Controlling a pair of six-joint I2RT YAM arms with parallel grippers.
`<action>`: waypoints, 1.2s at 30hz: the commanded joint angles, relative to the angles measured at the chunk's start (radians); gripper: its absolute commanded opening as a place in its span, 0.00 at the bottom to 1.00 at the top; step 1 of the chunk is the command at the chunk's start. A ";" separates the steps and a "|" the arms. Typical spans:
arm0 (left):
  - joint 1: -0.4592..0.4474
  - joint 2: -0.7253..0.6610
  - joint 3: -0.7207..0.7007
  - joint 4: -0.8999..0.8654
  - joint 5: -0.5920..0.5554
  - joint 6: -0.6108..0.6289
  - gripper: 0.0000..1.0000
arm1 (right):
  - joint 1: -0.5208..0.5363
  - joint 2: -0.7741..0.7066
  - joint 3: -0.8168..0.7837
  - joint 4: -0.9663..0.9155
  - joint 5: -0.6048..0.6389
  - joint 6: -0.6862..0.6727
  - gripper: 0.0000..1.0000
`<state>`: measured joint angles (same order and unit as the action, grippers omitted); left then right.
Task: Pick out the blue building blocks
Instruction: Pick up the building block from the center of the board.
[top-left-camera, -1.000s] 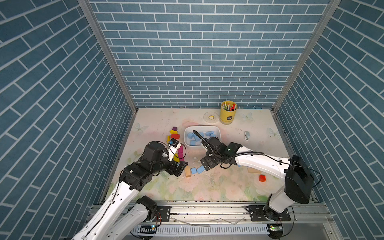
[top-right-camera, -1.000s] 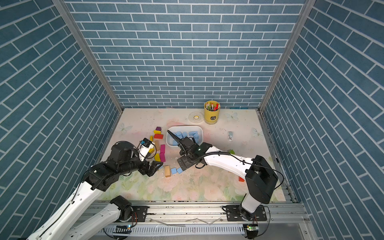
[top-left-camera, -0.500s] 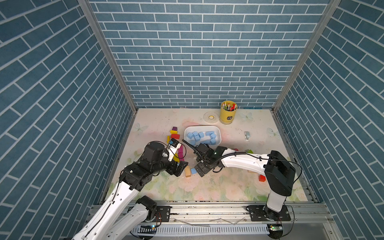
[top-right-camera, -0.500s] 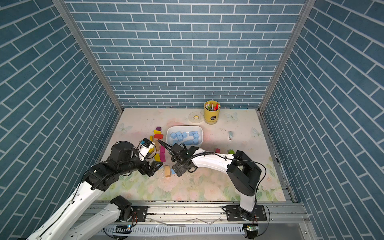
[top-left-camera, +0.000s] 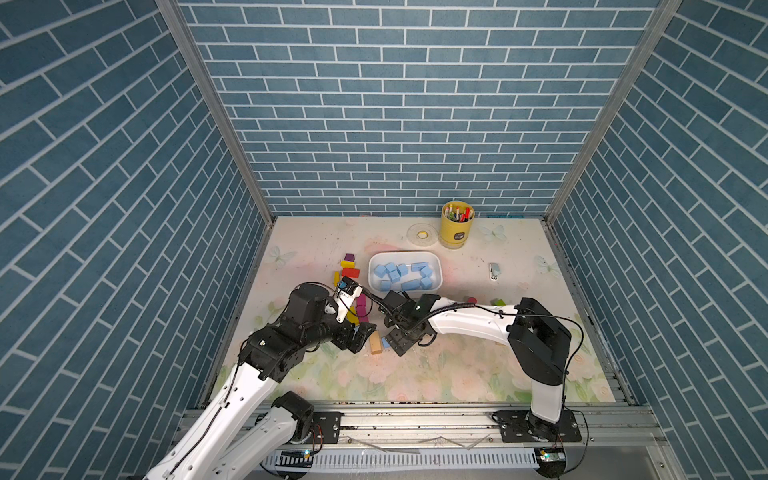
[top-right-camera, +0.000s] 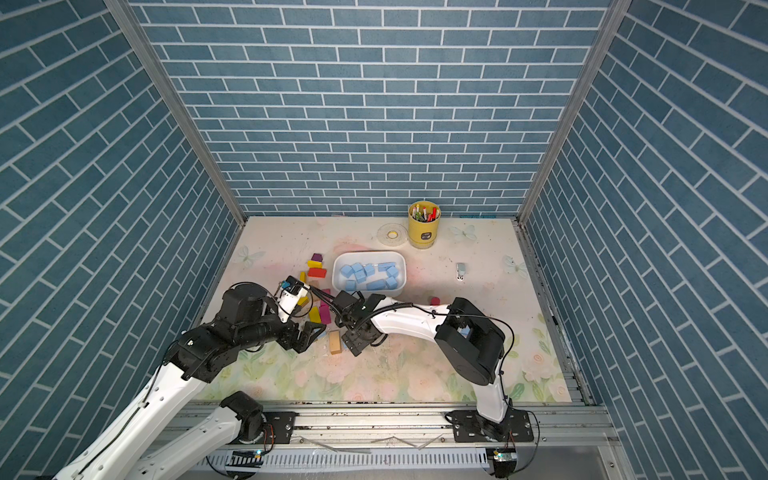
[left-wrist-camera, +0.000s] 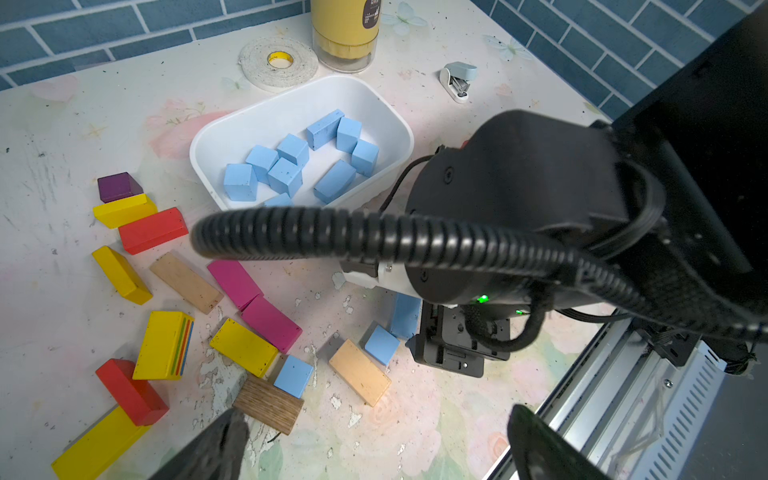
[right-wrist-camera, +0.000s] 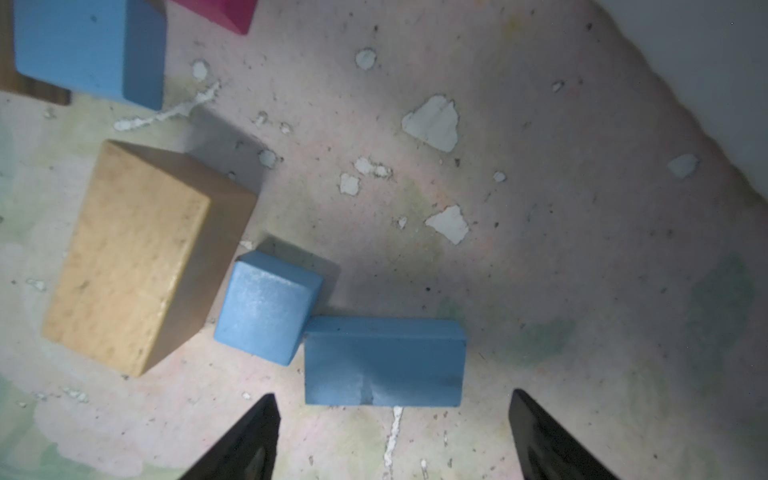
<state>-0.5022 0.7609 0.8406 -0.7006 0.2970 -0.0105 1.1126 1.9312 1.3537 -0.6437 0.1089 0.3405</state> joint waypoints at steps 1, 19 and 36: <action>-0.001 -0.011 -0.009 -0.017 0.004 0.009 0.99 | 0.007 0.029 0.031 -0.045 0.012 0.015 0.84; 0.001 -0.011 -0.009 -0.015 0.004 0.009 0.99 | 0.008 0.096 0.078 -0.072 0.028 0.022 0.68; -0.001 -0.011 -0.009 -0.014 0.007 0.009 0.99 | -0.001 0.026 0.052 -0.040 0.063 0.055 0.43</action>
<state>-0.5022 0.7609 0.8406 -0.7006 0.2974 -0.0105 1.1141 2.0094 1.4128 -0.6777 0.1387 0.3614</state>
